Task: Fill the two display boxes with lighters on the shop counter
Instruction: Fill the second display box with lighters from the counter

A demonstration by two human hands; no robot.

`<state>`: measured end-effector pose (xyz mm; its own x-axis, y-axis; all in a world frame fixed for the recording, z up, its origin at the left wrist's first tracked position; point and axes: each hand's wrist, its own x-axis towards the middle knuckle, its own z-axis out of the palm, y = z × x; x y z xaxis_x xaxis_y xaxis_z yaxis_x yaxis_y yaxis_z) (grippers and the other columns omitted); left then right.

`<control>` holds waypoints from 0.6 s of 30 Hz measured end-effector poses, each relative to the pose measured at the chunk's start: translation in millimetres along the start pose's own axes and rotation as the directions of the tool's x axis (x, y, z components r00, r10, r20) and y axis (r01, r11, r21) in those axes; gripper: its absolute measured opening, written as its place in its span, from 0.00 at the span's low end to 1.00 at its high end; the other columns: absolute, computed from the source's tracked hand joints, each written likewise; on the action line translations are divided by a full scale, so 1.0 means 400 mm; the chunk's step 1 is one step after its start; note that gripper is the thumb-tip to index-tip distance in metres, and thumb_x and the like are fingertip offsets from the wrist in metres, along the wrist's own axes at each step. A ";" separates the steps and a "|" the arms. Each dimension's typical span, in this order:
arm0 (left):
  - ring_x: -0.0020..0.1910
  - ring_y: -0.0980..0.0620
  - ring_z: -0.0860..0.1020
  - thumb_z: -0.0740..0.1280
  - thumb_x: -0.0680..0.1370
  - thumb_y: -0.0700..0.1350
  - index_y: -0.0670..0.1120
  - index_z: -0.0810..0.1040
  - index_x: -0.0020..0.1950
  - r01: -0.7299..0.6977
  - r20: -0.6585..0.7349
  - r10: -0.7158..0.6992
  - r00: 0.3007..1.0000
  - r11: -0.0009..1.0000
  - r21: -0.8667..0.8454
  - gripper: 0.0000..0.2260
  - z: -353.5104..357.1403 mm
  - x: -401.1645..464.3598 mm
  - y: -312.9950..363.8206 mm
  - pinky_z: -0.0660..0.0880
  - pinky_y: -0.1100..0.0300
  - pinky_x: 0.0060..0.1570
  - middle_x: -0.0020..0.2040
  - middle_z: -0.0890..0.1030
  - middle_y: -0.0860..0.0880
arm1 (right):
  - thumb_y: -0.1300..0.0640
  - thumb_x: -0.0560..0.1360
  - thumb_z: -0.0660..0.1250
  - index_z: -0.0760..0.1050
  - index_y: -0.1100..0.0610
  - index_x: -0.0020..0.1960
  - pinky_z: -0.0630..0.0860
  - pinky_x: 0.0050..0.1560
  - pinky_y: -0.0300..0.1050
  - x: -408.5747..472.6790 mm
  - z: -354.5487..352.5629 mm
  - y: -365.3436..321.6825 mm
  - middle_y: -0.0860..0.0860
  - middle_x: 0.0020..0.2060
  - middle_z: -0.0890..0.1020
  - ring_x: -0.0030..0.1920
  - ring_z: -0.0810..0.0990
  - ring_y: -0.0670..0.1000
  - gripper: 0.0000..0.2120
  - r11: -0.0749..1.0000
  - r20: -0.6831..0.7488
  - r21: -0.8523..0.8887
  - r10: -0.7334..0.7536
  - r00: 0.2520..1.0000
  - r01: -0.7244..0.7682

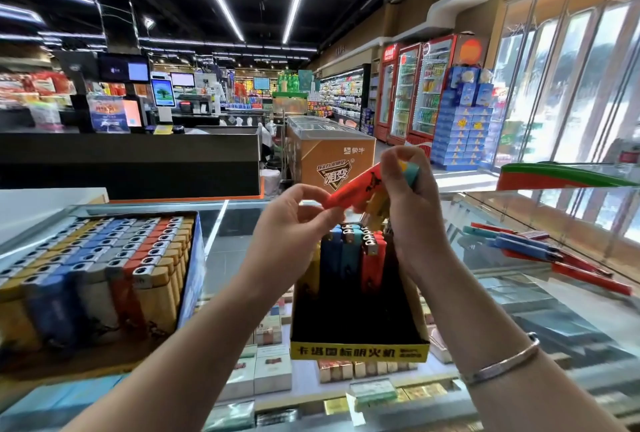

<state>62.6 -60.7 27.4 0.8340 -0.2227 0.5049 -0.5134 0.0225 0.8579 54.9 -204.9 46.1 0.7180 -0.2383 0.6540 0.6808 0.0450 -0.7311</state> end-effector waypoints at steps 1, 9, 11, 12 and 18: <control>0.37 0.56 0.81 0.70 0.72 0.42 0.48 0.76 0.45 -0.018 -0.024 0.018 1.000 1.000 -0.016 0.05 -0.002 0.001 0.003 0.74 0.69 0.35 0.39 0.84 0.50 | 0.48 0.71 0.64 0.69 0.51 0.43 0.72 0.23 0.37 0.006 -0.012 -0.004 0.48 0.26 0.77 0.24 0.77 0.49 0.07 0.999 -0.047 0.031 0.016 0.999 -0.014; 0.40 0.58 0.80 0.69 0.71 0.42 0.54 0.80 0.47 -0.189 -0.031 0.191 0.981 0.981 0.044 0.09 -0.002 -0.001 0.012 0.75 0.67 0.42 0.40 0.83 0.54 | 0.62 0.74 0.66 0.72 0.55 0.49 0.71 0.26 0.39 0.039 -0.126 0.051 0.54 0.40 0.73 0.30 0.72 0.49 0.06 0.801 -0.181 -0.489 0.296 0.938 -0.347; 0.41 0.59 0.79 0.70 0.72 0.40 0.55 0.81 0.49 -0.252 0.043 0.249 0.968 0.945 0.209 0.10 0.008 -0.008 0.001 0.75 0.68 0.41 0.42 0.82 0.57 | 0.58 0.74 0.68 0.73 0.55 0.49 0.69 0.25 0.37 0.036 -0.122 0.065 0.53 0.39 0.73 0.31 0.71 0.48 0.05 0.751 -0.093 -0.538 0.399 0.912 -0.383; 0.41 0.60 0.79 0.70 0.73 0.41 0.55 0.81 0.50 -0.297 0.085 0.284 0.955 0.906 0.303 0.11 0.013 -0.013 -0.005 0.76 0.68 0.41 0.42 0.80 0.59 | 0.56 0.74 0.68 0.73 0.55 0.48 0.68 0.24 0.36 0.034 -0.119 0.068 0.52 0.38 0.74 0.32 0.71 0.48 0.05 0.735 -0.063 -0.556 0.428 0.902 -0.388; 0.41 0.60 0.78 0.70 0.73 0.47 0.53 0.81 0.55 -0.445 0.214 0.399 0.891 0.680 0.583 0.11 0.038 -0.032 -0.008 0.78 0.64 0.42 0.45 0.77 0.62 | 0.54 0.74 0.68 0.72 0.53 0.46 0.70 0.24 0.35 0.033 -0.116 0.076 0.52 0.37 0.75 0.34 0.74 0.48 0.05 0.723 -0.047 -0.593 0.409 0.911 -0.355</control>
<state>50.4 -72.7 16.9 0.4951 -0.3979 0.7724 -0.8379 -0.4536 0.3034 78.4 -251.6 23.4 0.9260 -0.2444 0.2876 0.1512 -0.4579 -0.8760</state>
